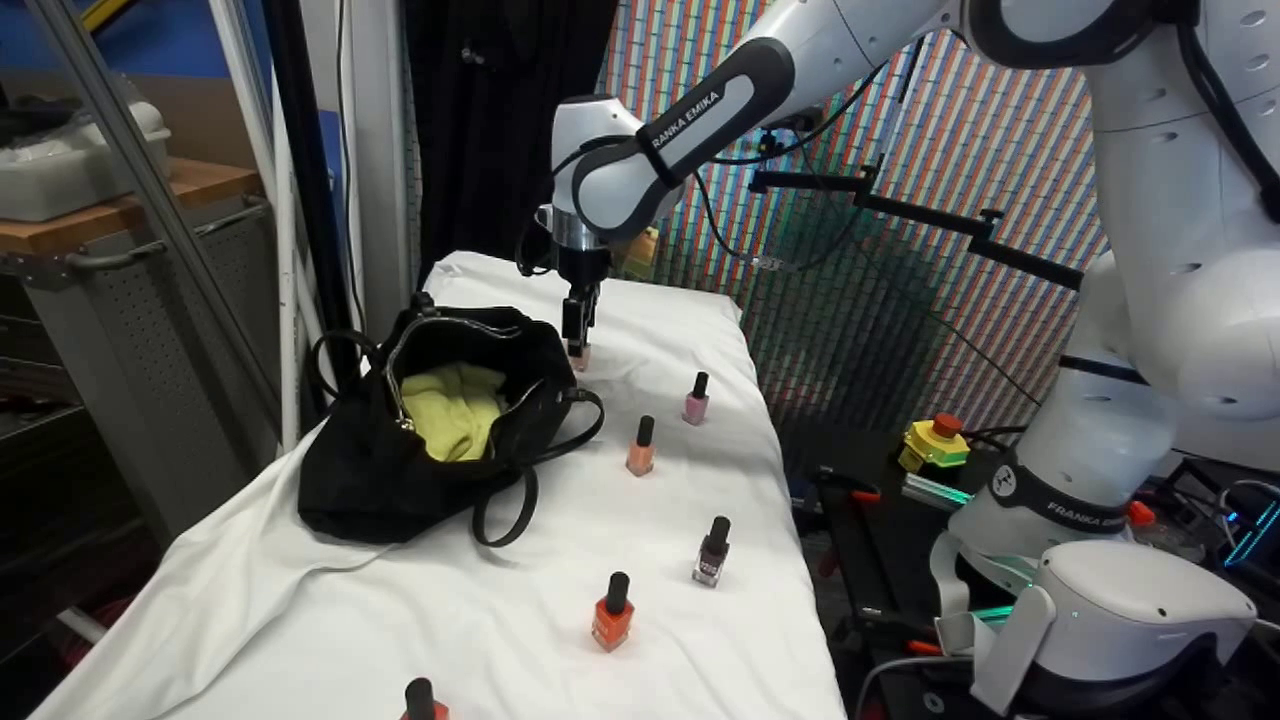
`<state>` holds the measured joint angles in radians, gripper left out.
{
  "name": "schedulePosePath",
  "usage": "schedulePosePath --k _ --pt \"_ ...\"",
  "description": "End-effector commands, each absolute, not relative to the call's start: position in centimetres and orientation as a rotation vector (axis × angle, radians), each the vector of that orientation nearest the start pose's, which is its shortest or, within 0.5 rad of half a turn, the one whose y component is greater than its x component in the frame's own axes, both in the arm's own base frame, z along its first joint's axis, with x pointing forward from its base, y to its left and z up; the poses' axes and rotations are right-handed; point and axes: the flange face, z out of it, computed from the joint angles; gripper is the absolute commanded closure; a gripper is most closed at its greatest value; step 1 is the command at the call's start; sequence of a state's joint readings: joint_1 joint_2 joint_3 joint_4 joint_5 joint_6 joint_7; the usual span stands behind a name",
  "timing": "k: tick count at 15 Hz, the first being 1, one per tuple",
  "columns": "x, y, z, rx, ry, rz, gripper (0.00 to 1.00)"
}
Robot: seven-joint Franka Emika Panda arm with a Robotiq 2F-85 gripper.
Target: Pick up the nail polish and put them in the bag
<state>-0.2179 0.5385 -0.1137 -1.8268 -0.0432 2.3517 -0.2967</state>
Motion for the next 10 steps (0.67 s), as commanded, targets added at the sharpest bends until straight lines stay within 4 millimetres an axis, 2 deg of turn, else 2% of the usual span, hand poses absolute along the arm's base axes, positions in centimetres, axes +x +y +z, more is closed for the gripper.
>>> schedulePosePath --k 1,10 --pt "62.3 -20.9 22.6 -3.237 -0.02 -0.001 0.0" --pt "61.6 -20.8 20.2 -3.251 -0.053 0.04 0.0"
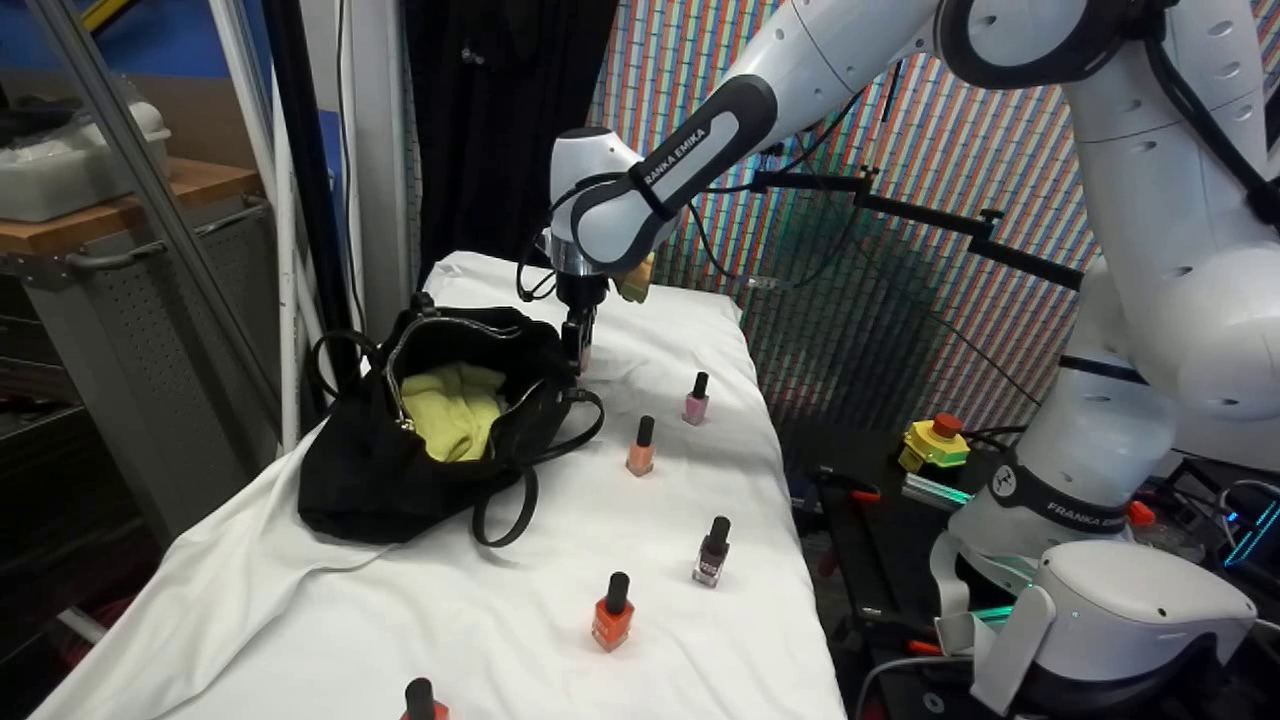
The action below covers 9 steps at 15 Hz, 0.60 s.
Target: Pick up the nail polish and put them in the bag
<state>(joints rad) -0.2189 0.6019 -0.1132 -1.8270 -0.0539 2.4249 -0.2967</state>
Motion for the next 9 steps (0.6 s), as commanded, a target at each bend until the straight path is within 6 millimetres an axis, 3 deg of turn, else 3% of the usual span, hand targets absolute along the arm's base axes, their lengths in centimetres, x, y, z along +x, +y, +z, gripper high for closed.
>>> schedulePosePath --k 1,9 --pt "61.66 -20.81 20.16 -3.253 -0.058 0.04 0.0" --pt "61.66 -20.82 19.92 -3.251 -0.056 0.045 0.01"
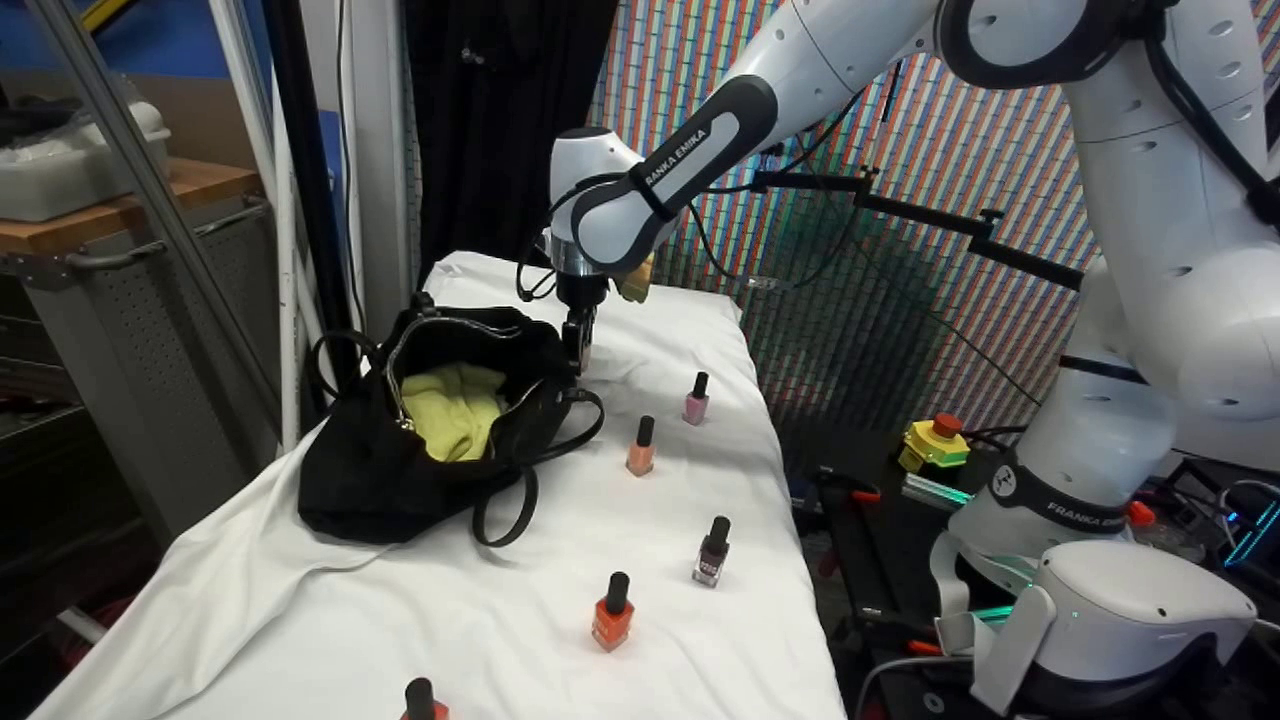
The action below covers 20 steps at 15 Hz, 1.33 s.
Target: Pick up the nail polish and put them in the bag
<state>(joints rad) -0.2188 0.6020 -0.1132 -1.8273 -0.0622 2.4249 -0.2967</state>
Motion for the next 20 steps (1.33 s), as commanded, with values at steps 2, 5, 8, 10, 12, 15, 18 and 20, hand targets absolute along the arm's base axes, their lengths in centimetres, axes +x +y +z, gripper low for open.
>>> schedulePosePath --k 2,5,8,10,12,15,18,20 --pt "61.7 -20.8 19.9 -3.253 -0.052 0.042 0.0" --pt "61.8 -20.8 19.9 -3.254 -0.045 0.036 0.26" --pt "61.8 -20.9 19.8 -3.26 -0.031 0.033 0.47" --pt "61.8 -21.1 19.7 -3.264 -0.014 0.025 0.61" --pt "61.8 -21.3 19.6 -3.269 0.004 0.03 0.74" --pt "61.8 -21.2 19.8 -3.278 0.015 0.037 0.84" --pt "61.8 -20.7 20.4 -3.286 -0.018 0.079 0.84" --pt "61.6 -19.9 21.5 -3.305 -0.077 0.117 0.84"
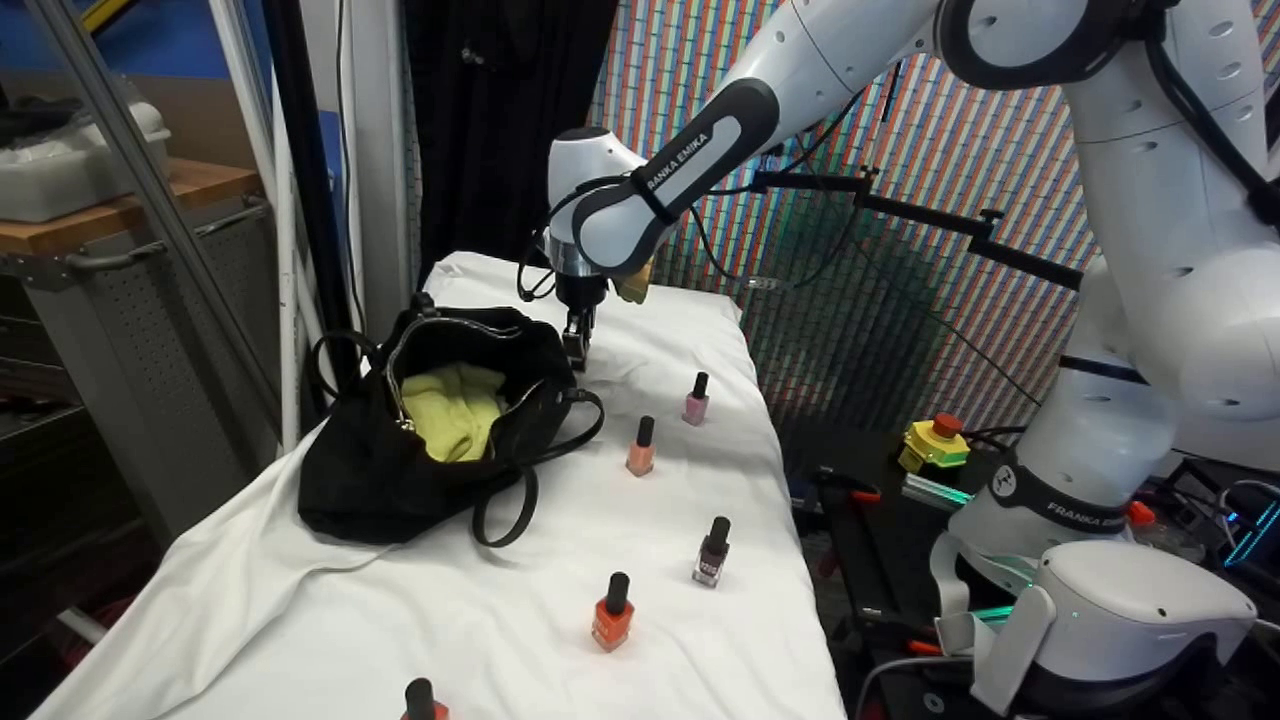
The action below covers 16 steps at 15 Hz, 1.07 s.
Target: Pick up the nail polish and put them in the bag
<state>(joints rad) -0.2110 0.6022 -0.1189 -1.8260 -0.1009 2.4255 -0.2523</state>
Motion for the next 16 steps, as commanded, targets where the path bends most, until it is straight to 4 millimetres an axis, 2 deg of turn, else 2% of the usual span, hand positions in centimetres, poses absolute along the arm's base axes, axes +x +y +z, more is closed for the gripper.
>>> schedulePosePath --k 1,4,8,12,16 --pt "61.5 -19.3 22.0 -3.308 -0.118 0.148 0.84" --pt "61.4 -16.9 23.8 -3.354 -0.197 0.242 0.84" --pt "61.6 -12.7 27.5 -3.454 -0.213 0.276 0.84" --pt "61.6 -8.0 31.5 -3.547 -0.195 0.227 0.84" --pt "61.4 -3.1 34.3 -3.618 -0.217 0.14 0.84"
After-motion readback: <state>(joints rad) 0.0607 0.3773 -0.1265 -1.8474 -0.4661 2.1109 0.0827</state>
